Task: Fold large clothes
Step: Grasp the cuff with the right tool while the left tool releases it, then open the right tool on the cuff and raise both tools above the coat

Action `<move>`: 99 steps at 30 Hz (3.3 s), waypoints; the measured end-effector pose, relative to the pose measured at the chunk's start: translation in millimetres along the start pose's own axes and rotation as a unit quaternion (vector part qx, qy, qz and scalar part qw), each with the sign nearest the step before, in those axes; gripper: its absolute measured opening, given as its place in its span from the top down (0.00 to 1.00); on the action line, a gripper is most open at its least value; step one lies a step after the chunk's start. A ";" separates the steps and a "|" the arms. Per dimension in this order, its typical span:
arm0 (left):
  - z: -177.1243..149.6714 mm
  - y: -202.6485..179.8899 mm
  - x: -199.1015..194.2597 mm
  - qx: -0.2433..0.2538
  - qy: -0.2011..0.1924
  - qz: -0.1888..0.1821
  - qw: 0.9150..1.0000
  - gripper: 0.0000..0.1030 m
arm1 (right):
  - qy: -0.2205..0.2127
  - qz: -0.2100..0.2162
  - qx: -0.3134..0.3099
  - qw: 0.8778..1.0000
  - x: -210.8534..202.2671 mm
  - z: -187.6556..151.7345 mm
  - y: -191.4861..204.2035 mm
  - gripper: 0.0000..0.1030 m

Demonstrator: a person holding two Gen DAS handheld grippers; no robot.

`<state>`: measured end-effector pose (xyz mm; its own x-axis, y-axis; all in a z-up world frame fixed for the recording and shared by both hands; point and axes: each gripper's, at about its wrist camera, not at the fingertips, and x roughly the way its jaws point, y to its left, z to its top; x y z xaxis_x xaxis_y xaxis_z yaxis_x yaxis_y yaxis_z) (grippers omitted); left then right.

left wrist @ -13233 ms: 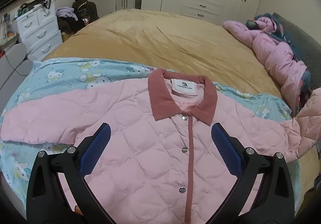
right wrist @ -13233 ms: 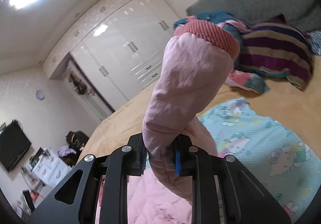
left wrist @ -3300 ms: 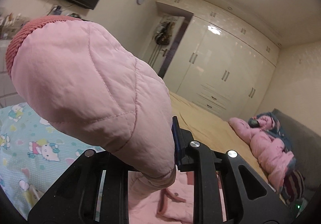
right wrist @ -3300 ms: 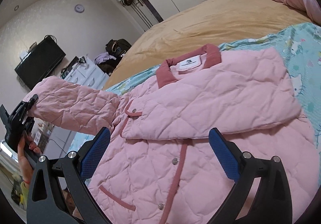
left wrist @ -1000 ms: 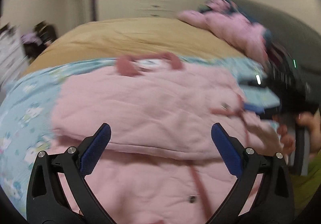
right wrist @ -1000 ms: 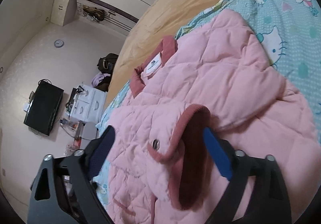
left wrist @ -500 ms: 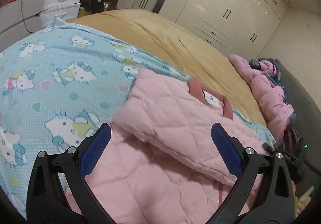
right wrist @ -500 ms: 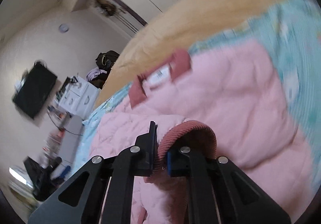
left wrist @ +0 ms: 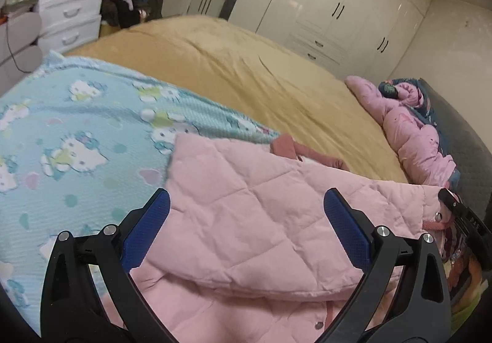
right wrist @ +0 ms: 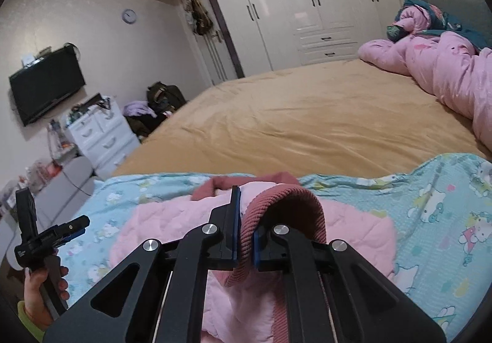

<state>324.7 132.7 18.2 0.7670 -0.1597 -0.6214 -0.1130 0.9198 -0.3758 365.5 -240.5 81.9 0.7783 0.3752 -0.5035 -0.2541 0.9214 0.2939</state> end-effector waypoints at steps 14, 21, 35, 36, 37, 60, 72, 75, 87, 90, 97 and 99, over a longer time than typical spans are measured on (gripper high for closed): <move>-35.9 -16.2 52.7 0.086 0.053 -0.053 0.993 0.46 | 0.044 -0.052 0.019 0.998 32.4 -31.7 -25.6 0.94; -48.6 -18.6 73.0 0.103 0.091 -0.046 0.989 0.52 | 0.053 -0.060 0.027 0.996 37.8 -36.2 -28.7 0.94; -62.8 -9.4 92.5 0.106 0.120 -0.032 0.987 0.52 | 0.016 -0.092 0.033 0.995 4.8 -39.0 -15.3 0.46; -63.3 -9.6 92.7 0.106 0.119 -0.031 0.987 0.52 | 0.000 -0.108 0.027 0.994 -1.9 -38.1 -11.6 0.45; -63.8 -10.5 92.8 0.108 0.118 -0.028 0.987 0.52 | -0.015 -0.126 0.017 0.992 -8.0 -37.1 -7.2 0.43; -69.1 -12.2 91.3 0.112 0.123 -0.028 0.986 0.52 | 0.192 -0.090 -0.053 0.976 127.1 -124.5 45.2 0.13; -63.4 -10.7 87.5 0.105 0.128 -0.037 0.986 0.45 | 0.163 -0.063 -0.009 0.985 102.8 -113.0 42.6 0.09; -62.9 -14.5 84.2 0.102 0.130 -0.045 0.985 0.29 | 0.154 -0.063 -0.007 0.986 93.9 -110.9 44.2 0.05; -62.8 -26.5 78.6 0.130 0.130 -0.020 0.983 0.09 | 0.131 -0.061 0.016 0.989 73.5 -100.4 40.5 0.04; -61.1 -25.3 77.3 0.118 0.133 -0.017 0.984 0.09 | 0.128 -0.061 0.019 0.990 70.6 -100.2 40.7 0.04; -56.7 -20.7 70.0 0.090 0.131 -0.017 0.987 0.09 | 0.125 -0.060 0.022 0.990 66.2 -101.9 41.5 0.04; -55.6 -20.3 67.1 0.090 0.130 -0.012 0.987 0.09 | 0.125 -0.060 0.021 0.990 64.0 -102.4 42.4 0.04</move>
<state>343.4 83.4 -54.1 0.5781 -0.2478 -0.7774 0.0354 0.9595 -0.2795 345.7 -167.1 -21.0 0.6344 0.2804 -0.7203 -0.1400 0.9582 0.2497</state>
